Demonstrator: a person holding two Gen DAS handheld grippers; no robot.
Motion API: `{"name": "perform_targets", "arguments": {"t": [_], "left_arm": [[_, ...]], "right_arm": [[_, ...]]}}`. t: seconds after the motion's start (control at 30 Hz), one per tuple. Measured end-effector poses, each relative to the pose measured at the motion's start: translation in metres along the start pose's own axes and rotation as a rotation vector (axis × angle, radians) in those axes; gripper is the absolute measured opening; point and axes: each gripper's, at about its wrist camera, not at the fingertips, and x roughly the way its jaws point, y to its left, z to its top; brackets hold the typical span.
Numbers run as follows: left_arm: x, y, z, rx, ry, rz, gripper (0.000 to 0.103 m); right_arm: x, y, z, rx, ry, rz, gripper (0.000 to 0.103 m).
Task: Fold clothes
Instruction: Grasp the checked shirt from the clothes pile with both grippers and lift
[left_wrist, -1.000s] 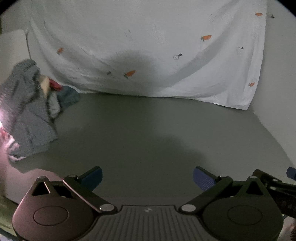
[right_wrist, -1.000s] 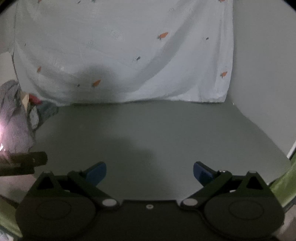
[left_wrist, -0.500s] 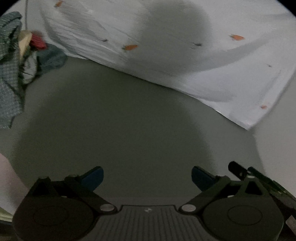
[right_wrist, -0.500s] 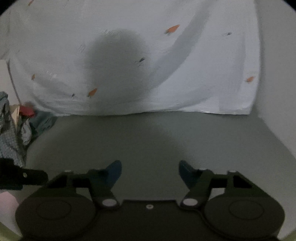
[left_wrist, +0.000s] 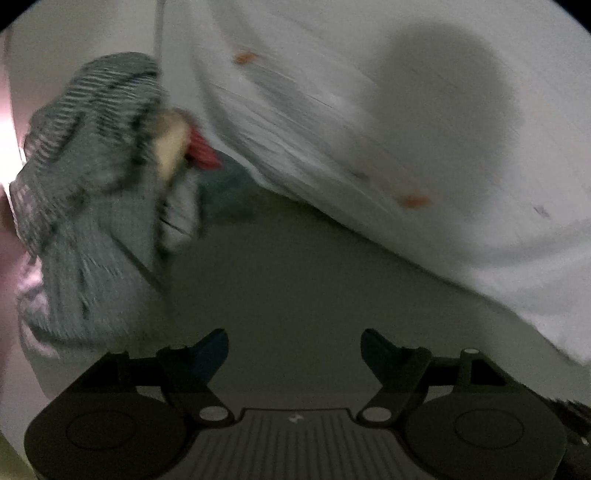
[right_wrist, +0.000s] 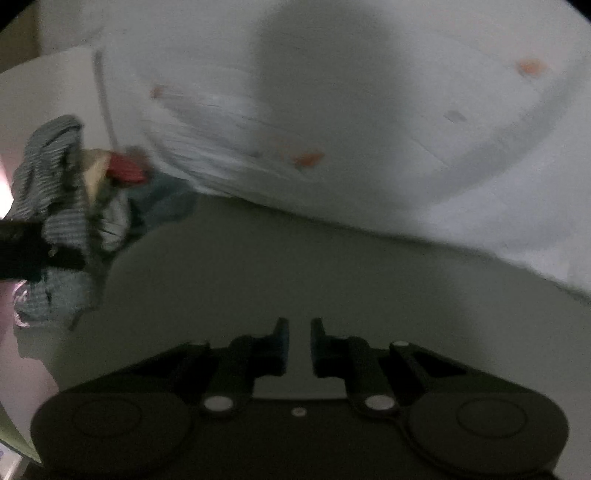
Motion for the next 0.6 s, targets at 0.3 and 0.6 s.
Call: {"name": "perform_targets", "arguments": {"t": [0.3,0.6], "left_arm": [[0.067,0.140,0.112,-0.051,-0.132,0.153,0.077],[0.083,0.235,0.141,-0.218,-0.157,0.089,0.088]], "right_arm": [[0.091,0.148,0.078,-0.146,0.025,0.069,0.024],[0.154,0.287,0.138,-0.348,-0.063,0.389,0.048]]}}
